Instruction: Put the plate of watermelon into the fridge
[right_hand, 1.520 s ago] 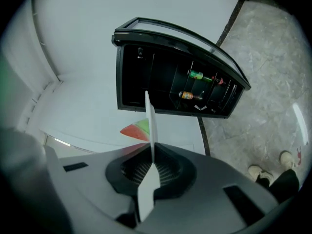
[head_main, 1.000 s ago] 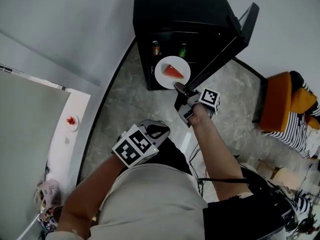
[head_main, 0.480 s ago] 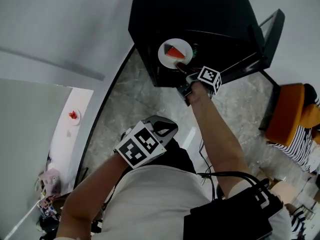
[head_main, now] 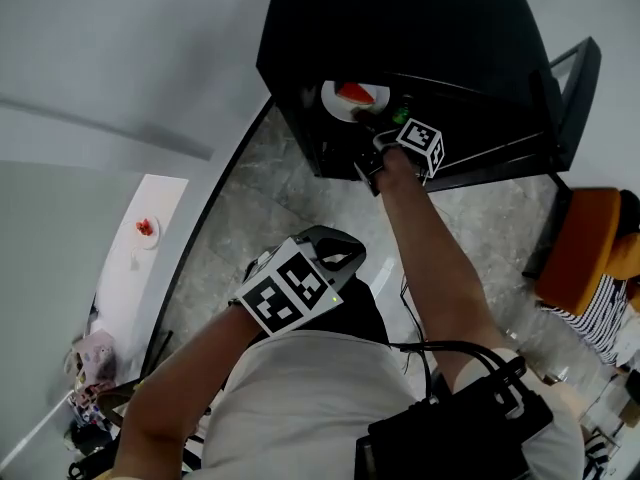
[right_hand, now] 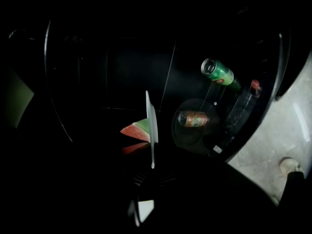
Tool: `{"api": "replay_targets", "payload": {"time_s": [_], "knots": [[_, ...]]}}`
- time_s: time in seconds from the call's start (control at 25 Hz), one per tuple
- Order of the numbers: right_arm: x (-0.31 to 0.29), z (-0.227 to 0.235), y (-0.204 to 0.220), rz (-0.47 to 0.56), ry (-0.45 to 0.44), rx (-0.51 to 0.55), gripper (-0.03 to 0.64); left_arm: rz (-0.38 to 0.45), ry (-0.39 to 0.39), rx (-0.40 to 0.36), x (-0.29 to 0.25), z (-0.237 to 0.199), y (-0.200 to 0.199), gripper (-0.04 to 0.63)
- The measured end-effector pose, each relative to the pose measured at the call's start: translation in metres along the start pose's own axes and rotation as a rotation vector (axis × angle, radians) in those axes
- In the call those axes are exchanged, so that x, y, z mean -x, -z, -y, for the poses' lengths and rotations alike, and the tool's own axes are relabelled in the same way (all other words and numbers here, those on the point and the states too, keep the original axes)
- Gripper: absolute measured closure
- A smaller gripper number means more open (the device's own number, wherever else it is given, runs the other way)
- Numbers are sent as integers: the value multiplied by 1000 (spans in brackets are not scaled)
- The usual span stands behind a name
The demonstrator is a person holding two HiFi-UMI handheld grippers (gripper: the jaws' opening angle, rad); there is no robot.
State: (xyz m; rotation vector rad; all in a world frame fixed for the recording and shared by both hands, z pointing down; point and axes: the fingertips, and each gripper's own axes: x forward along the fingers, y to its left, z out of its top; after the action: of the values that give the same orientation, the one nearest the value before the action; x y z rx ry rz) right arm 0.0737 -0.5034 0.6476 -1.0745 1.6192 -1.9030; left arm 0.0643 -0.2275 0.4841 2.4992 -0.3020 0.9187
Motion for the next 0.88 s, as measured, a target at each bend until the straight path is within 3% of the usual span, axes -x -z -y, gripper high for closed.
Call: {"api": "replay_targets", "payload": {"time_s": [0.6, 0.88], "knots": [[-31, 17, -20, -16, 35, 1, 591, -14, -19, 16, -15, -17, 7, 583], [-30, 12, -23, -30, 27, 149, 570, -18, 0, 30, -19, -13, 9, 583]]}}
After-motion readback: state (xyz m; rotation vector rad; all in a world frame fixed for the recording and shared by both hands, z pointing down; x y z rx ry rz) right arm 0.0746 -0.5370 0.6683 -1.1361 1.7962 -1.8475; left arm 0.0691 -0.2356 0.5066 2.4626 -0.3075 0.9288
